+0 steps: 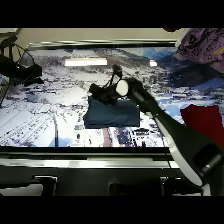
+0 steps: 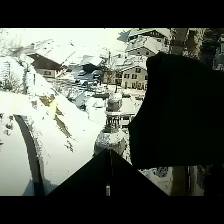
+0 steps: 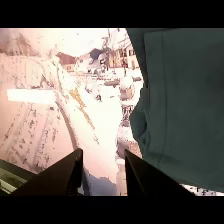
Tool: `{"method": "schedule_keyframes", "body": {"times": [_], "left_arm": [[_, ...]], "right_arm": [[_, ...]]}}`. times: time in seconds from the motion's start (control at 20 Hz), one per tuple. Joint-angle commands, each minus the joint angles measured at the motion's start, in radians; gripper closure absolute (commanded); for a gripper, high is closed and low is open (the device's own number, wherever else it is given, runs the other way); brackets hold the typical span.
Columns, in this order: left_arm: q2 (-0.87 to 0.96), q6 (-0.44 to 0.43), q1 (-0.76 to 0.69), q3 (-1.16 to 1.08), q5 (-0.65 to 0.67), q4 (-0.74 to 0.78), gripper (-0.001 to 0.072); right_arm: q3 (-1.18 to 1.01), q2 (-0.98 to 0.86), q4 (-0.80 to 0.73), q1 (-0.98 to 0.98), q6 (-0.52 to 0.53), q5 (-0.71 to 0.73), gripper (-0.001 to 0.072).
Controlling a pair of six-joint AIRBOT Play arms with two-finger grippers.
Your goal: Fold the clothes and pants, and hang the long-sleeved shirts on hangers.
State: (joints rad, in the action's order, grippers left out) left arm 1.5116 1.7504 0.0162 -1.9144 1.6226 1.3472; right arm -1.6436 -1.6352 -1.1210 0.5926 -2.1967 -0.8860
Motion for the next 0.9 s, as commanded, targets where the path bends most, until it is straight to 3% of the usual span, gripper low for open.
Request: {"method": "schedule_keyframes", "body": {"times": [0.0,0.3,0.55,0.7,0.85], "left_arm": [[0.0,0.0,0.001,0.0,0.0,0.0,0.0689],[0.0,0.0,0.001,0.0,0.0,0.0,0.0688],[0.0,0.0,0.001,0.0,0.0,0.0,0.0688],[0.0,0.0,0.001,0.0,0.0,0.0,0.0688],[0.0,0.0,0.001,0.0,0.0,0.0,0.0688]], "right_arm": [[-0.021,0.107,-0.017,-0.133,0.085,-0.144,0.0385],[-0.006,0.201,0.041,-0.619,0.429,-0.458,0.0292],[0.306,0.173,0.355,-0.898,0.746,-0.423,0.0292],[0.502,0.104,0.468,-0.911,0.926,-0.405,0.0284],[0.598,0.013,0.591,-0.881,1.04,-0.355,0.0284]]}}
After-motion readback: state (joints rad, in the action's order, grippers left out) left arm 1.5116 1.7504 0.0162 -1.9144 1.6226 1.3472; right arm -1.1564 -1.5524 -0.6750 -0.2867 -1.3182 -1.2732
